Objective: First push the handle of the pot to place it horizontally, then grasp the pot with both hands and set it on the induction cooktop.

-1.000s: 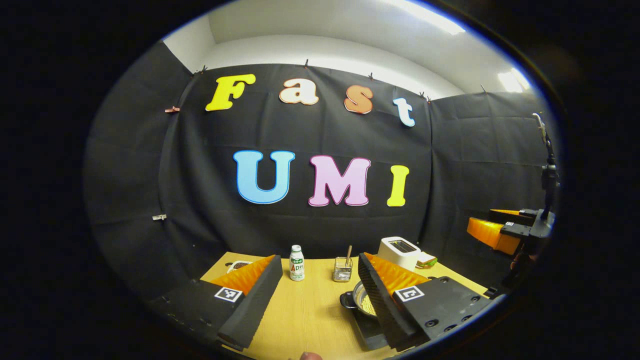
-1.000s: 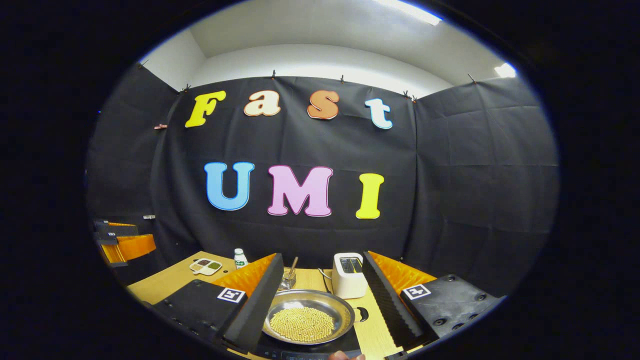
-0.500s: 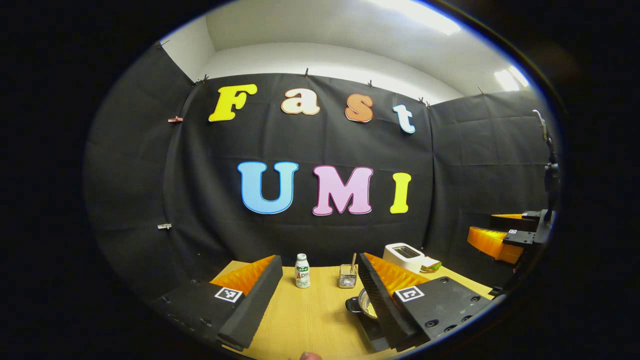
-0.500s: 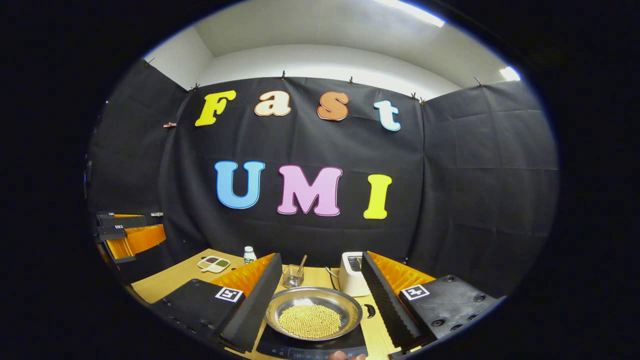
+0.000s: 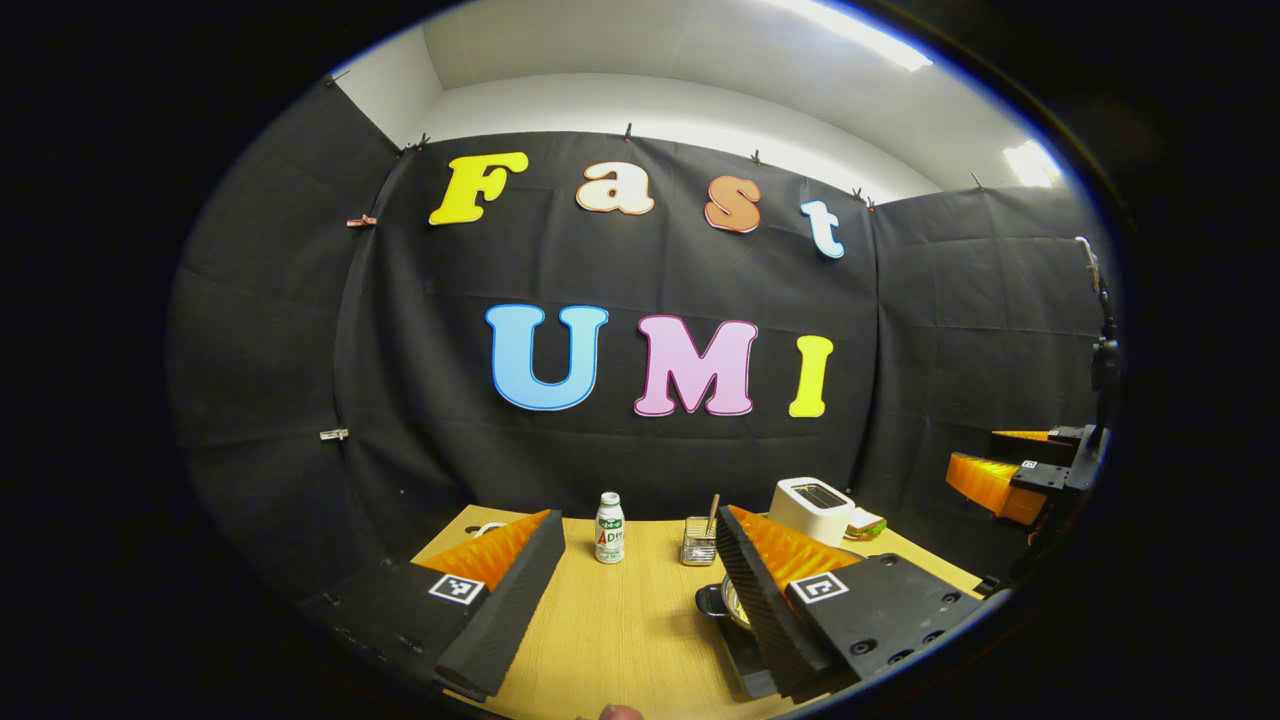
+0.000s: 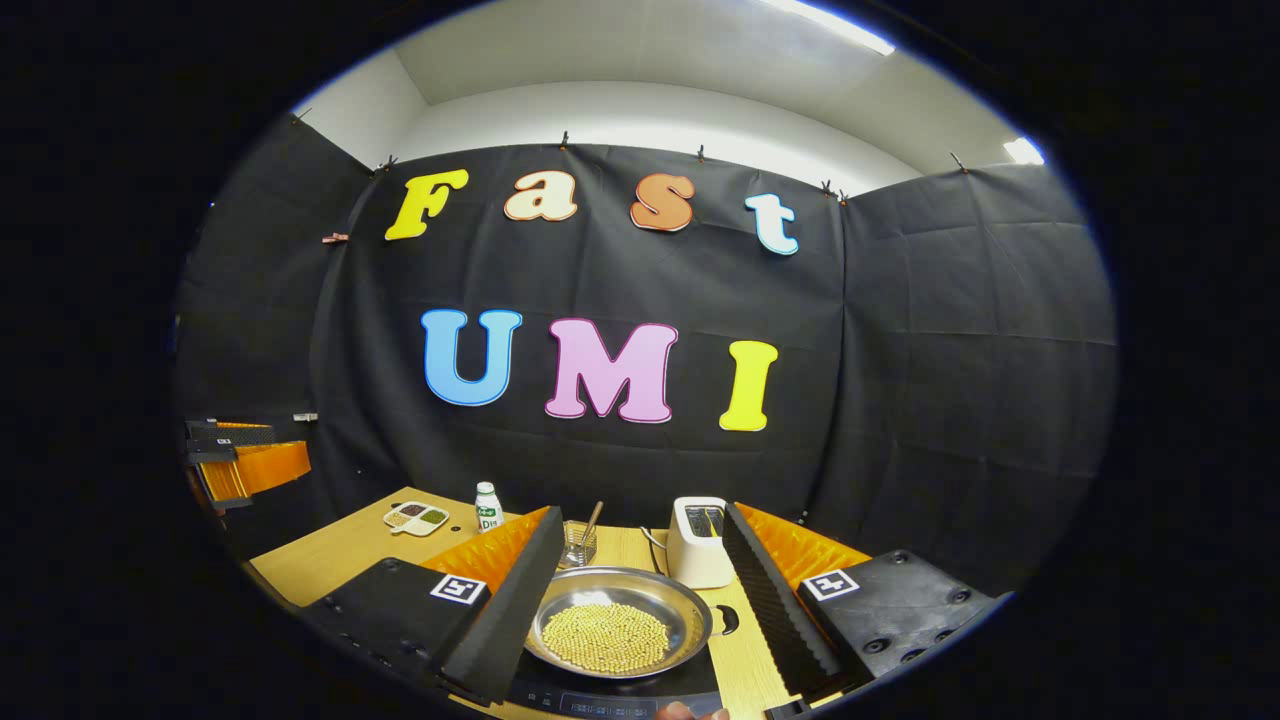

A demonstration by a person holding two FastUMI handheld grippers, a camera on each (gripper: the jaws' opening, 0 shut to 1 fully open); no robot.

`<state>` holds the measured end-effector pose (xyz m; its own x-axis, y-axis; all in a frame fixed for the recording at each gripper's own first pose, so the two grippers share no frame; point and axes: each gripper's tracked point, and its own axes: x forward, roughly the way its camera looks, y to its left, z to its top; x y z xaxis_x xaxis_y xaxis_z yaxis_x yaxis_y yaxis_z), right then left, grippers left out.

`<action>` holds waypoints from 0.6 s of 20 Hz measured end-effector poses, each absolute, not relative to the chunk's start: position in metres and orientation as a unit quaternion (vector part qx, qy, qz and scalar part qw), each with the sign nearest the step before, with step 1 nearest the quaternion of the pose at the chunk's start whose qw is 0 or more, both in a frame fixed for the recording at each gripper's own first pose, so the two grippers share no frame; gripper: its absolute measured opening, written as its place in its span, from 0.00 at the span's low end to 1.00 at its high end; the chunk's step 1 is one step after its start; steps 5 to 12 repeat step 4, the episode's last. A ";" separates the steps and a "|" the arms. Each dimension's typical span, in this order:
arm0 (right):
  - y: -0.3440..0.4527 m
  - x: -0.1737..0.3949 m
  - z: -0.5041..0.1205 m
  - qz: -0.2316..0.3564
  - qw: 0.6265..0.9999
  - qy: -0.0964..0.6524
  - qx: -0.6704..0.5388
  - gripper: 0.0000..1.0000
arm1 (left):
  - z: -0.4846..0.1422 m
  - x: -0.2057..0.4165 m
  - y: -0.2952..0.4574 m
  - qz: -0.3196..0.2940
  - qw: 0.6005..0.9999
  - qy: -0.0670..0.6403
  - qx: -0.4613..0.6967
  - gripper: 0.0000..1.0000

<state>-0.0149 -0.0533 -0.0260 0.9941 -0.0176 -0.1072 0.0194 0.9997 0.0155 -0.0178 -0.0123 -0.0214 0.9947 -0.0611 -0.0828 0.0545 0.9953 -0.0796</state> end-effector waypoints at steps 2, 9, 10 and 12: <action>-0.056 -0.014 -0.030 -0.010 0.998 0.059 0.010 0.99 | -0.021 -0.018 -0.014 -0.029 0.998 0.044 -0.038 0.95; -0.056 -0.013 -0.031 -0.011 0.998 0.063 0.014 0.99 | -0.022 -0.018 -0.019 -0.033 0.998 0.047 -0.037 0.95; -0.056 -0.013 -0.031 -0.011 0.998 0.063 0.014 0.99 | -0.022 -0.018 -0.019 -0.033 0.998 0.047 -0.037 0.95; -0.056 -0.013 -0.031 -0.011 0.998 0.063 0.014 0.99 | -0.022 -0.018 -0.019 -0.033 0.998 0.047 -0.037 0.95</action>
